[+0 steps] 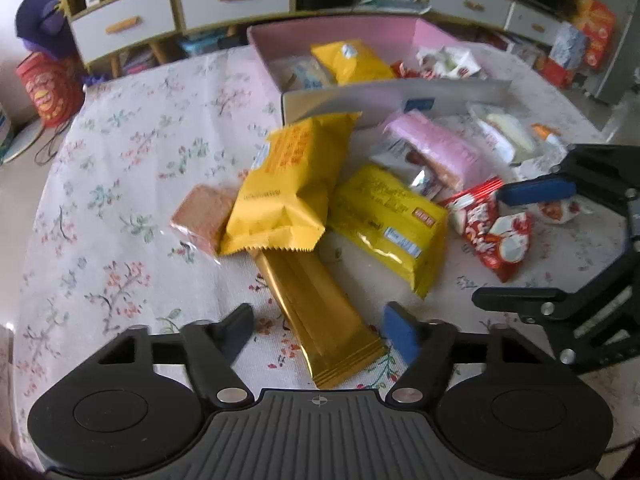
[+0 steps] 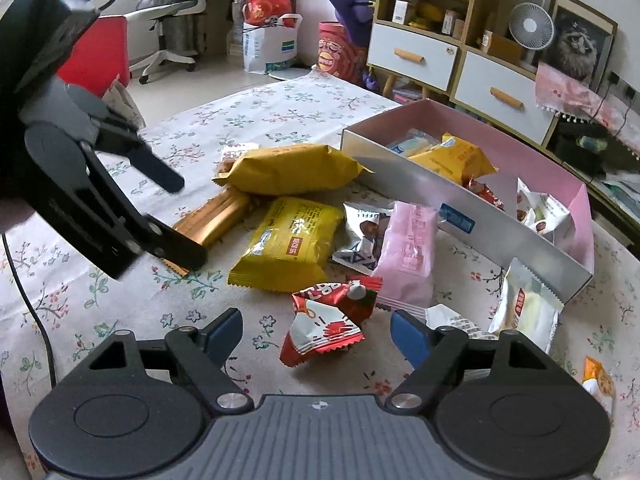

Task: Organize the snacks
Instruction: 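Grasp the long gold bar with the left gripper while the right gripper grasps a red-and-white wrapper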

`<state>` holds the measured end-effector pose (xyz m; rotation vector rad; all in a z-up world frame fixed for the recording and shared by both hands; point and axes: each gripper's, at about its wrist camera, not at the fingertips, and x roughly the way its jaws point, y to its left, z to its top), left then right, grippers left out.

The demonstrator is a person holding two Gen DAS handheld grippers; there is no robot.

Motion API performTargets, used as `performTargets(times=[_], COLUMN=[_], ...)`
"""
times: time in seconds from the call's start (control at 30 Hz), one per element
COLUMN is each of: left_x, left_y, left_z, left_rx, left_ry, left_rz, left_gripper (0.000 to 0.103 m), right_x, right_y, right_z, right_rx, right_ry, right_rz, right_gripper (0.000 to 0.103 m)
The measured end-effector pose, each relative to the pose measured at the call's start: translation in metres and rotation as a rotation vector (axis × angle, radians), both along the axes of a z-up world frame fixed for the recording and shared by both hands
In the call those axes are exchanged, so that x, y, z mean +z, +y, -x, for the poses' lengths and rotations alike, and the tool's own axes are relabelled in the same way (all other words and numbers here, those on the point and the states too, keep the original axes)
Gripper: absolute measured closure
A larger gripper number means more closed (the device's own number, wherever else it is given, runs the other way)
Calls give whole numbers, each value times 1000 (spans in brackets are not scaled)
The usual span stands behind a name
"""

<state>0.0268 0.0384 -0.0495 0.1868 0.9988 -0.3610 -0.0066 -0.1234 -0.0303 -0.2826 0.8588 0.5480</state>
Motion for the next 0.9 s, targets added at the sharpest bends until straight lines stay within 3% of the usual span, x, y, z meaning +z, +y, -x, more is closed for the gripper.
performTargets(times=[0.4,0.53,0.77,0.9], left_x=[5,5,7,9], left_y=[12,14,8,5], left_z=[-4,-4,-2,2], left_rx=[41,48,1,-35], left_ry=[4,2,-5,3], left_rz=[-40,-40,-55,-42], left_gripper=[70,74,76,76], right_x=[-5,-4,-5,-3], right_y=[3,3,2,0], right_z=[-2,-2,-5,-7], right_rx=[-16,-22,-32,-48], right_ry=[3,1,11,14], right_rz=[4,4,9,-4], right_gripper=[55,60,88,91])
